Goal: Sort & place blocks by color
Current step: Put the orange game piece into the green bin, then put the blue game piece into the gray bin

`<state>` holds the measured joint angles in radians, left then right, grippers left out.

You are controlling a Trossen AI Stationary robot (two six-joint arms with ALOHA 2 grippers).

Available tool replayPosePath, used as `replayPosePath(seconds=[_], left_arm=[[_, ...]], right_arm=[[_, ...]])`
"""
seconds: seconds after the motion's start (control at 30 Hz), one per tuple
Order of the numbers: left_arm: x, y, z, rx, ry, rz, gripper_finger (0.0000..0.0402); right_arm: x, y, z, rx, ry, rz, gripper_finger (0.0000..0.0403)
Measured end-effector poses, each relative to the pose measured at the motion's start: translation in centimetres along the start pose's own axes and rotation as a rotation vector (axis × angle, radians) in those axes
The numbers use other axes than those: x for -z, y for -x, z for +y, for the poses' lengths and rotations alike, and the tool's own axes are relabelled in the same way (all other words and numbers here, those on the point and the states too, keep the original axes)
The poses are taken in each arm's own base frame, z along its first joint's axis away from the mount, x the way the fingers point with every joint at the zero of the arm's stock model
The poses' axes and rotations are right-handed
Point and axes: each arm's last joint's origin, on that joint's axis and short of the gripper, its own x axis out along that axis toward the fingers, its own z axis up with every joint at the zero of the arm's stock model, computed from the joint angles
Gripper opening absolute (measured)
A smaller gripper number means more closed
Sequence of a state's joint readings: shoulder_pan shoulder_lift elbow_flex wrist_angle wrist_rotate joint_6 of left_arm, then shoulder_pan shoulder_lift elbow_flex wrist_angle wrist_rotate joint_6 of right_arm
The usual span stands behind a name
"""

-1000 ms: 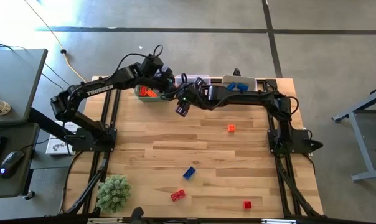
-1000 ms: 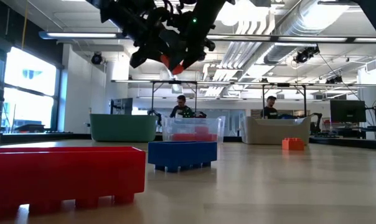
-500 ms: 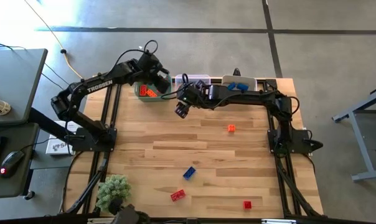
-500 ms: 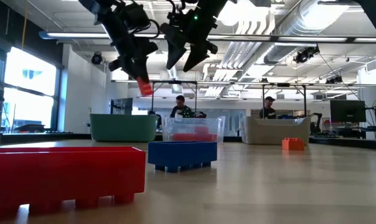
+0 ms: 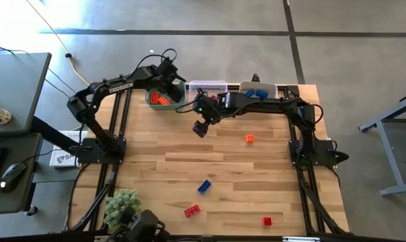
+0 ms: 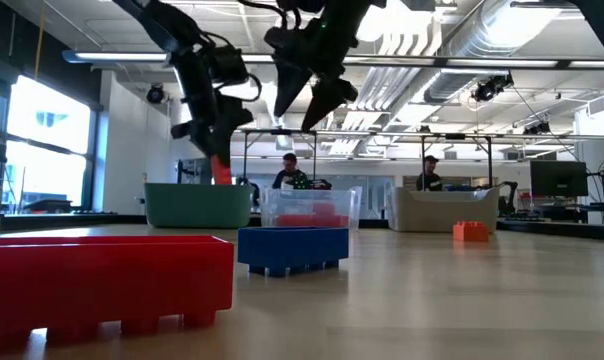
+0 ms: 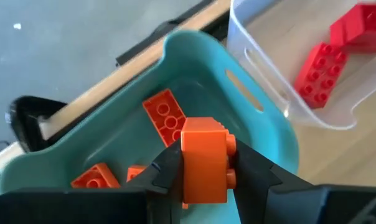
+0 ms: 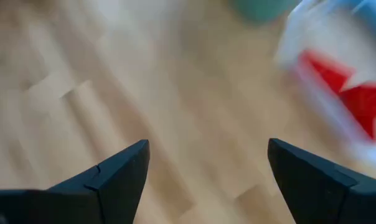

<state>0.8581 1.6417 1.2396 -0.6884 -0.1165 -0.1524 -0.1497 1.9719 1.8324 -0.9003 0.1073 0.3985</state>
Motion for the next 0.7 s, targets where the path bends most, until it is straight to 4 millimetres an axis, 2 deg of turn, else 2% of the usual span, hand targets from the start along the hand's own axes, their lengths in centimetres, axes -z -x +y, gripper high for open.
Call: replayPosePath(seconds=[0.1, 0.3, 0.57, 0.7], left_arm=[[0.1, -1.0, -0.1, -0.004, -0.005, 0.028, 0.0098], [0.4, -2.1, -0.2, -0.01, -0.058, 0.075, 0.0119], [0.6, -2.0, -0.2, -0.003, -0.092, 0.102, 0.0165], [0.2, -1.1, -0.2, -0.008, -0.095, 0.141, 0.0187]], right_arm=[[0.6, 0.0, 0.4, -0.098, 0.0, 0.086, 0.0311], [1.7, 0.4, 2.4, -0.313, 0.123, 0.177, 0.0311], [3.0, 0.9, 5.0, -0.473, 0.314, 0.207, 0.0311], [3.7, 1.2, 6.2, -0.498, 0.438, 0.192, 0.0311]])
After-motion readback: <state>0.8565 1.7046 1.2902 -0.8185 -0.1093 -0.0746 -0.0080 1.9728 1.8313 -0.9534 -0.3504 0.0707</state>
